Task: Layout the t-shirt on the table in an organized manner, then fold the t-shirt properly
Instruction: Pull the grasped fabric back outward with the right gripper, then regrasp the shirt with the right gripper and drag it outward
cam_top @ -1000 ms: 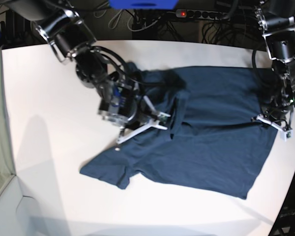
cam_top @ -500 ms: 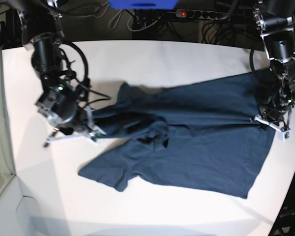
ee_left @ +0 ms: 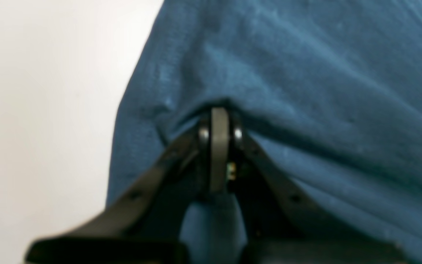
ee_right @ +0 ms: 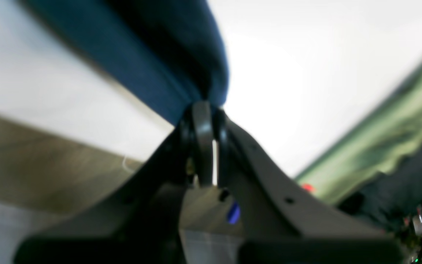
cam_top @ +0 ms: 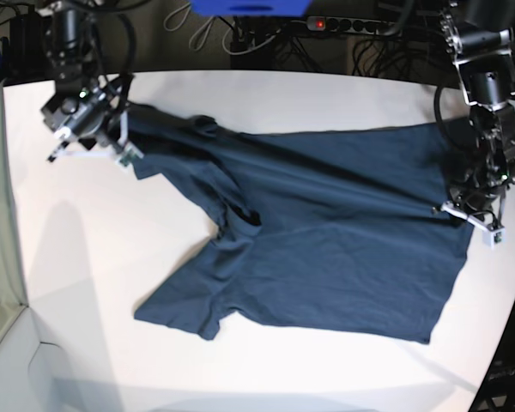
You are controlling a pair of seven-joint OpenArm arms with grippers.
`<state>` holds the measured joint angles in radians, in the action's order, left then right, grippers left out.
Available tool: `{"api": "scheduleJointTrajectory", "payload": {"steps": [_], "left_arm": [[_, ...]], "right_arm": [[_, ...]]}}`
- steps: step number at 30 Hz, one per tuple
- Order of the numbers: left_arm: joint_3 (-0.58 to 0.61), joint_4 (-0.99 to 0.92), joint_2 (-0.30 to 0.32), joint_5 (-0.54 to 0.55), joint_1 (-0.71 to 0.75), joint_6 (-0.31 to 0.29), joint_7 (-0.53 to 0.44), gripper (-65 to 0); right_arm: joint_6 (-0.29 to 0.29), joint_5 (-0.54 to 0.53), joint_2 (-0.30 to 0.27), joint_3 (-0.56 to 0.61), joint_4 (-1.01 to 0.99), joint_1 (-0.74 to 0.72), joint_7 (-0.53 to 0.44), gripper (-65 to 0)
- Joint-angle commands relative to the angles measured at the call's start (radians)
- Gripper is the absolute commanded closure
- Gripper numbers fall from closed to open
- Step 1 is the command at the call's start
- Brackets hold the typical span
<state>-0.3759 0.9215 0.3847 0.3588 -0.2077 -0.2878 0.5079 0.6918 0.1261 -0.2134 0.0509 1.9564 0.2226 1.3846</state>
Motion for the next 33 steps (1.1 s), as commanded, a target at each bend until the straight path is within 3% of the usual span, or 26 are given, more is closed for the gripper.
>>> {"api": "scheduleJointTrajectory", "payload": {"steps": [1, 3, 7, 10, 19, 30, 33], "left_arm": [[-0.002, 0.009, 0.018, -0.010, -0.016, 0.011, 0.001, -0.4], [-0.002, 0.009, 0.018, -0.010, -0.016, 0.011, 0.001, -0.4], [-0.001, 0.009, 0.018, -0.010, -0.016, 0.011, 0.001, -0.4], [-0.001, 0.009, 0.018, -0.010, -0.016, 0.011, 0.001, -0.4], [-0.001, 0.009, 0.017, -0.010, -0.012, 0.011, 0.001, -0.4], [0.001, 0.009, -0.003, -0.010, -0.009, 0.011, 0.001, -0.4], [0.002, 0.009, -0.013, -0.013, -0.009, 0.011, 0.002, -0.4]], "right_arm": [[0.006, 0.019, -0.007, 0.002, 0.019, 0.008, 0.012, 0.0], [0.006, 0.019, -0.004, 0.013, 0.019, 0.027, 0.012, -2.5], [0.006, 0.019, -0.002, 0.027, 0.042, 0.060, 0.012, -15.2], [0.006, 0.019, -0.001, 0.017, 0.079, 0.079, 0.012, -21.0], [0.006, 0.019, 0.009, 0.022, 0.090, 0.048, 0.012, -21.5], [0.006, 0.017, 0.210, 0.027, 0.084, -0.183, 0.012, -21.9], [0.006, 0.017, 0.263, 0.076, 0.080, -0.233, 0.012, -27.6]]}}
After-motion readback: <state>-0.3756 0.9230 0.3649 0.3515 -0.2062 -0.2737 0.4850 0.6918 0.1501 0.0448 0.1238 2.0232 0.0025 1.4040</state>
